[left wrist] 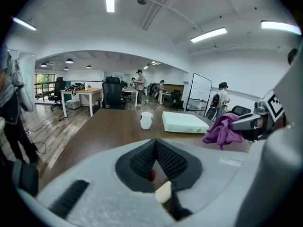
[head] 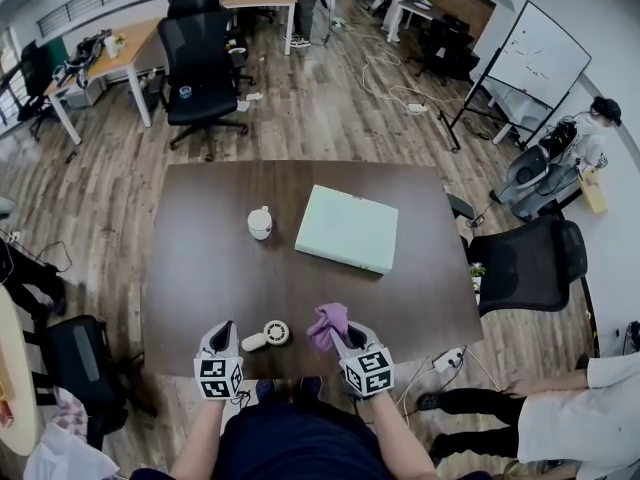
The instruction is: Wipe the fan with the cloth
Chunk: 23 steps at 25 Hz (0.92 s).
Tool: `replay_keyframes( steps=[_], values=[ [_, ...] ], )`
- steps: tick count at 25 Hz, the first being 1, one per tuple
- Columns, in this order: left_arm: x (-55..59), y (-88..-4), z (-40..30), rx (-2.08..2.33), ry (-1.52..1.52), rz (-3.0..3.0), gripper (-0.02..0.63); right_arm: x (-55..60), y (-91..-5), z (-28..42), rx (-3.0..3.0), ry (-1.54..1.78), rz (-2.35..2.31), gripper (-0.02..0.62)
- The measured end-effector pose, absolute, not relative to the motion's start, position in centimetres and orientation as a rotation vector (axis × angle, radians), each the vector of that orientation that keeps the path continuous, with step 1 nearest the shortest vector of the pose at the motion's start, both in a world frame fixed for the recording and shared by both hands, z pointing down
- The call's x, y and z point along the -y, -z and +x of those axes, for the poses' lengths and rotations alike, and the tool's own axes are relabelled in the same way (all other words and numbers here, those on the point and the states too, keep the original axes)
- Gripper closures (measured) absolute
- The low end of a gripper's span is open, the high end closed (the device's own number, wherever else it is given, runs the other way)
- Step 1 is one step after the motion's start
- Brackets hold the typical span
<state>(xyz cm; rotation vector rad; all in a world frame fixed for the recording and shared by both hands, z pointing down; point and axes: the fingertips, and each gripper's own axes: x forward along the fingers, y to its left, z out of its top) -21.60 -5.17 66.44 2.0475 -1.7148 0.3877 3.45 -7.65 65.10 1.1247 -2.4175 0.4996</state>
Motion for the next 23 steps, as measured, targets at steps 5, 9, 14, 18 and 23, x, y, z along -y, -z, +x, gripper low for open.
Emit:
replay_keyframes(
  steps=[5,9,14,18,23],
  values=[
    [5.2,-67.1,-21.3,1.695,-0.408,2.052,0.604,7.7,-65.1,3.4,2.417,-0.47,1.116,0.495],
    [5.2,-67.4,-20.8,1.671,-0.416,2.061,0.604,7.8,-65.0,3.6,2.414,-0.465,1.117,0.497],
    [4.9,-68.3,-20.2,1.634,-0.417,2.066,0.604,7.5,-65.8,4.0,2.405,-0.473,1.124,0.497],
    [5.0,-68.2,-19.6,1.624,-0.426,2.071,0.604,7.6,-65.5,4.5,2.402,-0.459,1.122,0.499],
    [4.8,-67.9,-19.0,1.612,-0.435,2.069,0.604,7.4,-65.0,4.9,2.394,-0.454,1.116,0.499]
  ],
)
